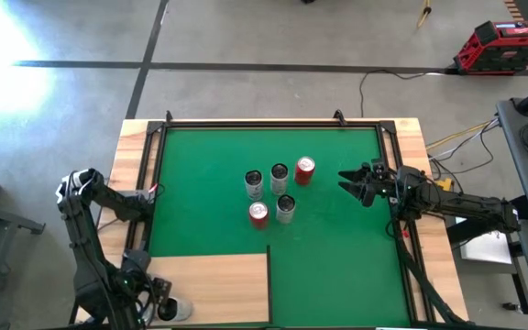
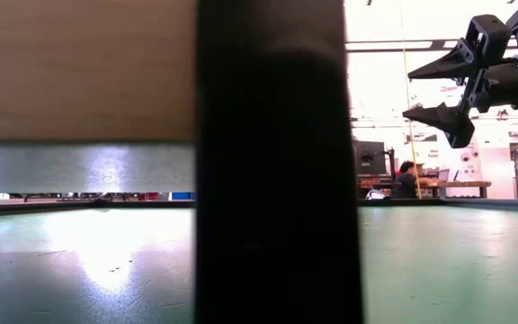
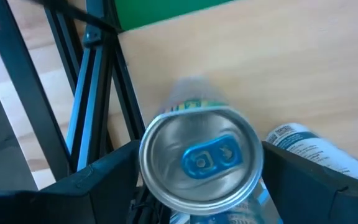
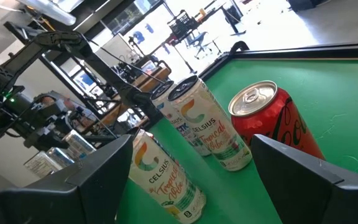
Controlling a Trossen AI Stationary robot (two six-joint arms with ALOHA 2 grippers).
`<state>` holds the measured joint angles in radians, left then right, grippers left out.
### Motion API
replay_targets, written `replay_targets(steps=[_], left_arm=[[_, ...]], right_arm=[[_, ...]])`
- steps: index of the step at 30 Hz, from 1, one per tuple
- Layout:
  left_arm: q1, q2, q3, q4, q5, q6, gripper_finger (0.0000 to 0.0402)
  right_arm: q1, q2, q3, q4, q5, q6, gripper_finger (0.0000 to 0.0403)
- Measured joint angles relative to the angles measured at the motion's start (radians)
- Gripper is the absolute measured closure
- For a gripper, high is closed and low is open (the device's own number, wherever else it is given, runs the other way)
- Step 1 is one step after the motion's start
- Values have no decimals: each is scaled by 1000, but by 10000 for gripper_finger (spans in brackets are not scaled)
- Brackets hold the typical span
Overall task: Place canned beverage on shelf
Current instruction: Put the blue soda can on the shelf aligned with the other blue soda can
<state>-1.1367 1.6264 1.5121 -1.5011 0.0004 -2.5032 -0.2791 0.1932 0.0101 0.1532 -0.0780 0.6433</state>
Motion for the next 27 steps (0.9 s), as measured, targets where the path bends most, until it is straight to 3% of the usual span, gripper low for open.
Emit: replay_targets(steps=[27], left_arm=[[116,-36,38,-70,-35,84,108]], right_arm=[[0,0,0,0,0,0,85]])
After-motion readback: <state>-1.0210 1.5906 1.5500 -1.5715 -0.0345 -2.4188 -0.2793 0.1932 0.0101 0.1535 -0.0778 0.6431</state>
